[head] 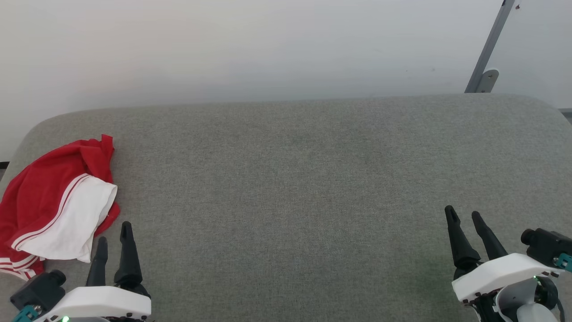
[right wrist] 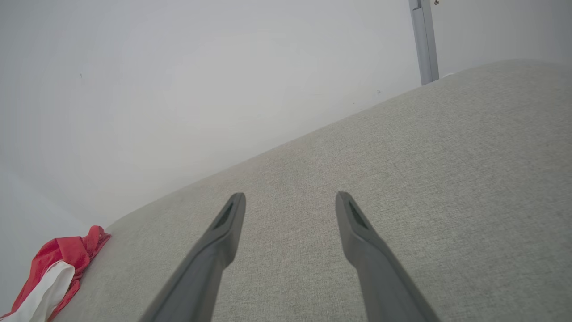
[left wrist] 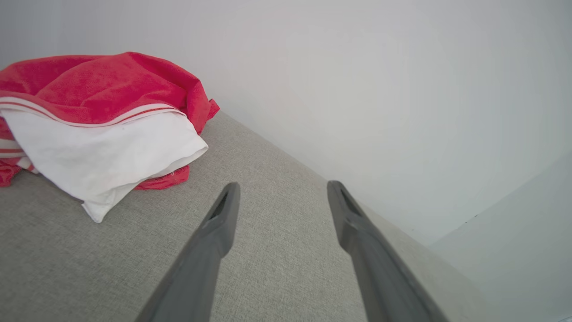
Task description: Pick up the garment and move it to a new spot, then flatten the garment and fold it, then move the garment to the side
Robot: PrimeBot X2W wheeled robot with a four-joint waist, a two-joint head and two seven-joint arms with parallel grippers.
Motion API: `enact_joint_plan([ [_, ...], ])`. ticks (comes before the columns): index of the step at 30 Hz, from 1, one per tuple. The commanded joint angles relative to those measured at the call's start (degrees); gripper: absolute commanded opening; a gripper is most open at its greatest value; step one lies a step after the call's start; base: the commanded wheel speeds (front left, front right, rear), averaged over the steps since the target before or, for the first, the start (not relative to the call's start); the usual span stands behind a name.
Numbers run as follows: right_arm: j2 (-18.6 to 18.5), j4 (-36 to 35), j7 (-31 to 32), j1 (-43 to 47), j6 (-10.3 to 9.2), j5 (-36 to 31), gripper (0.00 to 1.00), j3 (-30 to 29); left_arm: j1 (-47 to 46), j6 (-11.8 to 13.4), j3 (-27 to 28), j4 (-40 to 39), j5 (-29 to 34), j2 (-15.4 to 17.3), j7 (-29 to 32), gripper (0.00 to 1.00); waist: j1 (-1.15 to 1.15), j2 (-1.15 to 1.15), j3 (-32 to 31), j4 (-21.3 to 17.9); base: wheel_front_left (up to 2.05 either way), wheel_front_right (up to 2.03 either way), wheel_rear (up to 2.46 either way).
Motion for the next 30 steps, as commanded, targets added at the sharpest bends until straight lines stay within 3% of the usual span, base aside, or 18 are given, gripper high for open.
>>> enact_joint_plan([
  [1,-0.45,-0.72,-0.61,-1.14,0.01,-1.49,1.0,0.22,-0.09,-0.32,0.29,-0.85,2.0,0.2,-0.59,1.0,0.0,0.0,0.0,0.01,0.0,0.0,0.0],
  [30,-1.16,-1.44,-3.53,-1.0,0.01,-15.05,1.0,1.2,1.19,-1.71,0.27,-2.03,16.33,0.12,-4.31,1.0,0.0,0.0,-0.31,0.13,0.0,0.0,0.0],
])
